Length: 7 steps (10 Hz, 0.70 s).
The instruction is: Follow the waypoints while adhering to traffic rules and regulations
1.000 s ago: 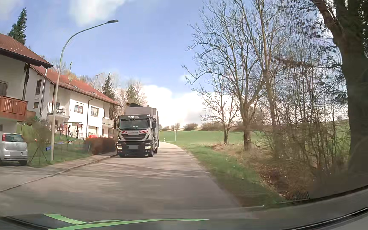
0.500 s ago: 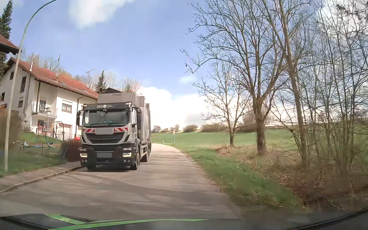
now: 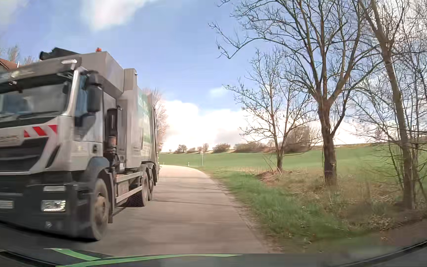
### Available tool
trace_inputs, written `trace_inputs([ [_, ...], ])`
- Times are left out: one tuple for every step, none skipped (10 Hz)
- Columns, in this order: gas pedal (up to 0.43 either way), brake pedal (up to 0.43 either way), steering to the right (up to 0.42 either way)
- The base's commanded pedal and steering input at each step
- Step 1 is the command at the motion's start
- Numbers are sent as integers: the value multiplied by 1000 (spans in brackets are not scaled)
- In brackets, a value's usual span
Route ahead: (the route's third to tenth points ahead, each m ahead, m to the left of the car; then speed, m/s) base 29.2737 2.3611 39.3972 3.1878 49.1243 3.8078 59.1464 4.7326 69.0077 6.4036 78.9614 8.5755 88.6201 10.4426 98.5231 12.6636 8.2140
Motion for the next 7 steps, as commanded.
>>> trace_inputs([
  [248,0,-9],
  [248,0,-12],
  [248,0,-15],
  [248,0,-19],
  [248,0,-19],
  [248,0,-20],
  [248,0,-20],
])
